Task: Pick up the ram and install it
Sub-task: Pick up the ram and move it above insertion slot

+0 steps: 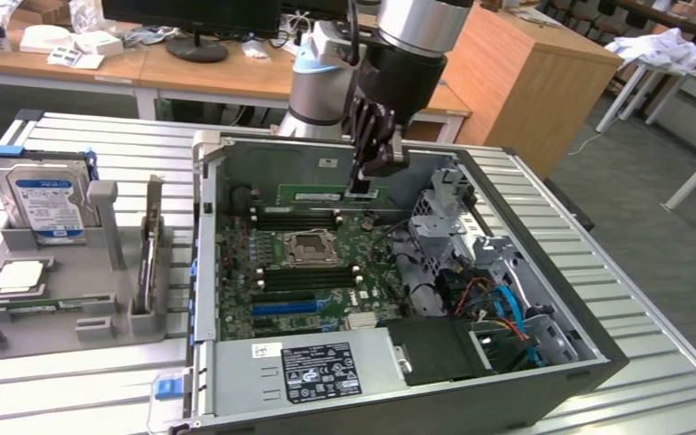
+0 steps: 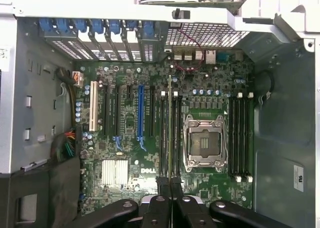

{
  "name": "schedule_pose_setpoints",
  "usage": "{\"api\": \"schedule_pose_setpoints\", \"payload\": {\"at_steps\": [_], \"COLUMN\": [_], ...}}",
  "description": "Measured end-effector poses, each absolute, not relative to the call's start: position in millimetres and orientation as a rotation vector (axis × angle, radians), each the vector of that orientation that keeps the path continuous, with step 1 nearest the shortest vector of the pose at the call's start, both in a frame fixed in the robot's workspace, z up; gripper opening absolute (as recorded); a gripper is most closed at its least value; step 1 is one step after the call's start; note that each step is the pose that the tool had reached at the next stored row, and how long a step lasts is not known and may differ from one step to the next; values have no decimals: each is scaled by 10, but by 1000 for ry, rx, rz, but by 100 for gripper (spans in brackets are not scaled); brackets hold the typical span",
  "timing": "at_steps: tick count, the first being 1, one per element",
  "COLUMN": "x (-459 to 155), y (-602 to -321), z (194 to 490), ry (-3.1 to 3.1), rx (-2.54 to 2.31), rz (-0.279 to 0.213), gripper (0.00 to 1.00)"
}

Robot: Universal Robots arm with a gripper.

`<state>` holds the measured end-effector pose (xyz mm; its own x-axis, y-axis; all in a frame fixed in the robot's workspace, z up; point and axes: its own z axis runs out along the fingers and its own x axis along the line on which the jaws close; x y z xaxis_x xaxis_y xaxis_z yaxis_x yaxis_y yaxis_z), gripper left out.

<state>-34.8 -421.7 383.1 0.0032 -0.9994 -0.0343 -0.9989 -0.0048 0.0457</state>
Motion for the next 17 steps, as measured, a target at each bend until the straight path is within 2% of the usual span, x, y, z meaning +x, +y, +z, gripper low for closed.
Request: {"api": "schedule_pose_setpoints", "payload": {"at_steps": [17], "x": [-347], "y": [-4217], "z": [3628], "ry": [-2210], "rx": [2219], "rz": [-89], "gripper": [12]}}
